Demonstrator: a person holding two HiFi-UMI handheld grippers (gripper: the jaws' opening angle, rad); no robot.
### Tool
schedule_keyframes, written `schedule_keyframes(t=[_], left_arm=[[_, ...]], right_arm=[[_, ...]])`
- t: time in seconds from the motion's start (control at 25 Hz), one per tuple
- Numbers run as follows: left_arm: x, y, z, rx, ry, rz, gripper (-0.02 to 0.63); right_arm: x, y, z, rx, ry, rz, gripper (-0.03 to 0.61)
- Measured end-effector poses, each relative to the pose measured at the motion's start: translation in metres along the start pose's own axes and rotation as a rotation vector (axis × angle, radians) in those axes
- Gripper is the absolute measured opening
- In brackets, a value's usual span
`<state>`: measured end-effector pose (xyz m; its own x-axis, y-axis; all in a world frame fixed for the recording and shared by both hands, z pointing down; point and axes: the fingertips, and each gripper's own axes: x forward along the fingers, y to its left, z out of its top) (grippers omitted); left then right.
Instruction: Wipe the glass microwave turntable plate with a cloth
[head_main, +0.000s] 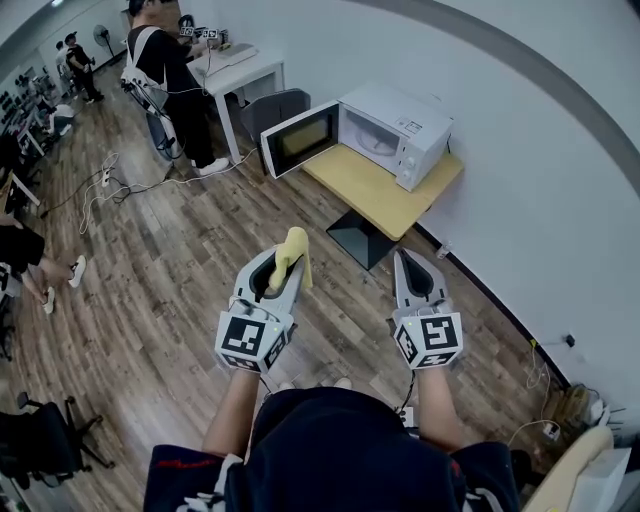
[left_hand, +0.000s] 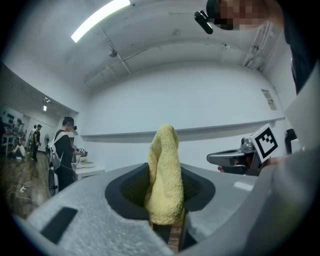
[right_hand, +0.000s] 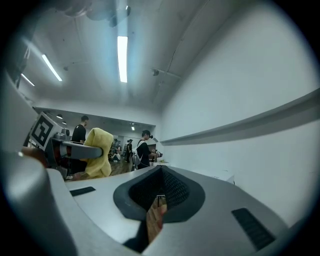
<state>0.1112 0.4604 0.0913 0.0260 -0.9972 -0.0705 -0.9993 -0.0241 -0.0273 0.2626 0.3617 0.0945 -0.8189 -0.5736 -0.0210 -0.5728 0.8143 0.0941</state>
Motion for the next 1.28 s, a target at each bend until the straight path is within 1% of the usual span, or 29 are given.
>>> schedule_keyframes(t=[0.12,0.4,0.64,0.8,0.96,1.28], left_arm=[[0.006,-0.013,-0.003,0.007,0.002,0.008,0.121],[0.015,-0.037,-0.011,-0.01,0.017,0.022,0.123],[0.032,-0.039,-0.018,-0.005,0.028,0.028,0.123],[0.048,-0.031,-0.021,-0.006,0.033,0.027,0.123],[0.068,-0.014,-0.029,-0.014,0.034,0.024,0.123],[0.117,0.045,-0.03,-0.023,0.021,0.018,0.123]], right_arm=[[-0.004,-0.011,-0.005,-0.009,0.005,0.014,0.005],[-0.011,-0.027,-0.02,-0.02,0.019,0.048,0.005],[0.0,-0.036,-0.03,-0.027,0.027,0.067,0.005],[0.015,-0.044,-0.032,-0.031,0.028,0.069,0.005],[0.039,-0.052,-0.037,-0.031,0.033,0.067,0.005],[0.113,-0.06,-0.033,-0.055,0.038,0.067,0.005]])
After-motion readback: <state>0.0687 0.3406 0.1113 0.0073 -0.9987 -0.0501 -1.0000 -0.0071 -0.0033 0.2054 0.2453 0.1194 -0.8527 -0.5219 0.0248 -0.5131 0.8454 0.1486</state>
